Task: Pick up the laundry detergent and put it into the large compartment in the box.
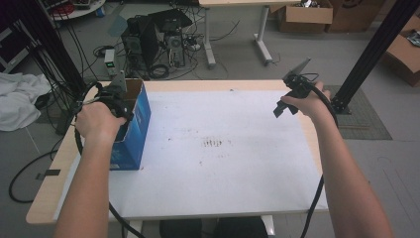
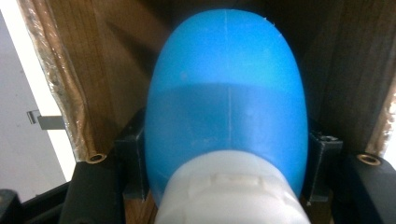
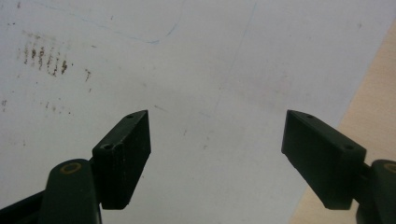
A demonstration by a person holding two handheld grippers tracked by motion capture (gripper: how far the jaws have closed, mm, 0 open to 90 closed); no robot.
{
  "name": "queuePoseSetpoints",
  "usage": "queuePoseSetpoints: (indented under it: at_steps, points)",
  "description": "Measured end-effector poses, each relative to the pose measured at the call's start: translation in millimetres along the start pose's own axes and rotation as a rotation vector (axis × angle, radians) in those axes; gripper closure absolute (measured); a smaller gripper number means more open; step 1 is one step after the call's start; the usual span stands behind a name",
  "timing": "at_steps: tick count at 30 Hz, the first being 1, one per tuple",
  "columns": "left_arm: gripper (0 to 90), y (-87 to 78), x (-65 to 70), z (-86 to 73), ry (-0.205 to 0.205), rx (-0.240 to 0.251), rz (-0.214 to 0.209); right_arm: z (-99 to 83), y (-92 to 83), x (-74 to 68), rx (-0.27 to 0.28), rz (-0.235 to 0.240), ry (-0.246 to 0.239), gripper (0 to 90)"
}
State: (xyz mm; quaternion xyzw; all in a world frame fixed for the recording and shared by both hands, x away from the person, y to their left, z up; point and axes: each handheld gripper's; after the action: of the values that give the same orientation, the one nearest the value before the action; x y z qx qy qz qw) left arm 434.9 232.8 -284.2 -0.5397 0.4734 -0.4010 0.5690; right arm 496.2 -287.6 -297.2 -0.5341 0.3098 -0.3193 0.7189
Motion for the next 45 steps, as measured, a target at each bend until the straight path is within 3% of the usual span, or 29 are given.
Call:
queuePoseSetpoints:
  at_steps: [11, 22, 31, 34, 45]
  points:
    - [28.5, -0.3, -1.5, -1.8, -0.006, 0.004, 0.019, 0.3, 0.4, 0.0, 0.001, 0.001, 0.001, 24.1]
    - [25.5, -11.0, -0.6, -7.7, -0.014, 0.014, 0.048, 0.2, -0.3, -1.3, 0.004, 0.002, -0.004, 24.1]
    - [22.8, -30.5, 1.3, -14.8, -0.002, 0.032, 0.04, 0.1, -1.4, -3.2, 0.01, 0.007, -0.009, 24.1]
    - [22.2, -42.9, 6.3, -18.4, 0.019, 0.046, 0.027, -0.4, -1.8, -3.3, 0.011, 0.01, -0.01, 24.1]
    - [20.2, -81.0, 30.5, -32.6, 0.092, 0.1, 0.055, -2.6, -4.5, -2.8, 0.017, 0.011, -0.005, 24.1]
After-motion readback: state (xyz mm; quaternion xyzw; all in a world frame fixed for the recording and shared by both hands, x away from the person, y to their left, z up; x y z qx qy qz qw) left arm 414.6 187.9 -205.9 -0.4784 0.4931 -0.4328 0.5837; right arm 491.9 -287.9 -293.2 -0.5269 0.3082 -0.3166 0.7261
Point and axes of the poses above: each handheld gripper's, and its own axes: y roughly forward along the jaws, z roughly out of its top, x roughly to its right, and after that the axes turned 14 degrees about -y, right-handed
